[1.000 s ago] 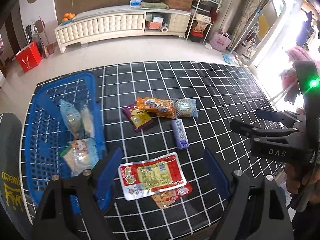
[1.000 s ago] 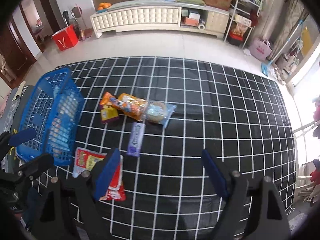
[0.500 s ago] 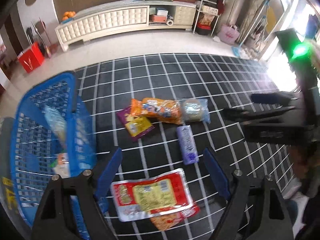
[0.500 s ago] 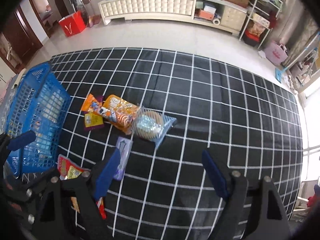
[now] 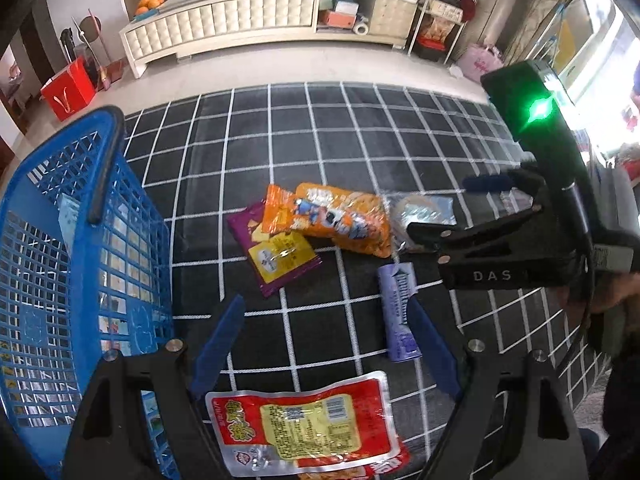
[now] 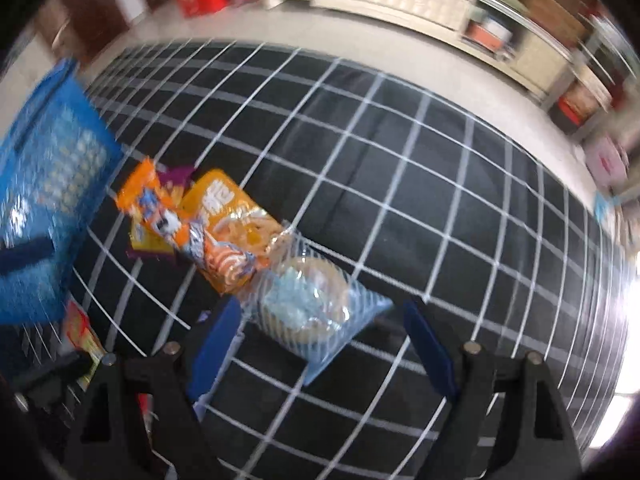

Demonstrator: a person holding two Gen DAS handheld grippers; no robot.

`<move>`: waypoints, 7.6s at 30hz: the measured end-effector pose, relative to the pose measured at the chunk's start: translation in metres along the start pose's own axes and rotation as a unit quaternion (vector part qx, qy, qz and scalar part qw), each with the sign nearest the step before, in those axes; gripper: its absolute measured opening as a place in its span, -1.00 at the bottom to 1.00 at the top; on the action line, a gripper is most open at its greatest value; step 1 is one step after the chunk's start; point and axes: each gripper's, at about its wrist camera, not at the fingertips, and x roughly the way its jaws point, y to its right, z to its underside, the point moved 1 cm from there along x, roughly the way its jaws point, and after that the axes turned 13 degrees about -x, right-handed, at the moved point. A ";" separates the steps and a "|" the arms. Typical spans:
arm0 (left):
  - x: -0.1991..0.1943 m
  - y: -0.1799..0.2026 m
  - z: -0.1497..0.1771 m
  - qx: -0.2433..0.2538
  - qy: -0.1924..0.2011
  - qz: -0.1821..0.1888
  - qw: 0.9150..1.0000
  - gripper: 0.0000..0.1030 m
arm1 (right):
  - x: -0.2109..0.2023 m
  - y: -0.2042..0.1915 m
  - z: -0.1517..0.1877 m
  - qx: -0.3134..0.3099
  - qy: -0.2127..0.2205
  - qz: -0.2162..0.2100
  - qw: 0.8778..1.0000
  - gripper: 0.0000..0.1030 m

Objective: Organize snacks
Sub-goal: 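Grasp the clear round-biscuit bag with the right tool while the left tool grasps the orange snack bag, then carry both bags over the blue basket and open the left tool to drop the orange bag, then lower the clear biscuit bag into the basket and open the right tool, then move both tools back toward the red-and-gold packet on the mat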

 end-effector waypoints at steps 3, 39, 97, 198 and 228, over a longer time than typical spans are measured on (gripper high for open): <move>0.007 -0.003 0.000 -0.001 -0.006 -0.008 1.000 0.58 | 0.009 -0.001 0.001 -0.034 -0.003 0.003 0.999 0.67; 0.025 0.066 -0.029 0.329 -0.032 -0.101 0.938 0.58 | -0.046 0.005 0.080 0.240 0.133 -0.087 0.958 0.09; -0.178 -0.053 0.000 0.206 0.075 -0.052 0.974 -0.79 | -0.205 -0.125 0.020 0.113 0.162 0.013 0.980 0.09; -0.225 -0.178 0.048 -0.008 0.131 -0.013 0.991 0.43 | -0.209 -0.224 -0.035 0.036 0.121 0.034 0.991 0.67; -0.140 -0.124 0.164 -0.058 0.089 0.031 0.994 0.43 | -0.109 -0.217 0.075 -0.261 0.108 0.063 0.957 0.90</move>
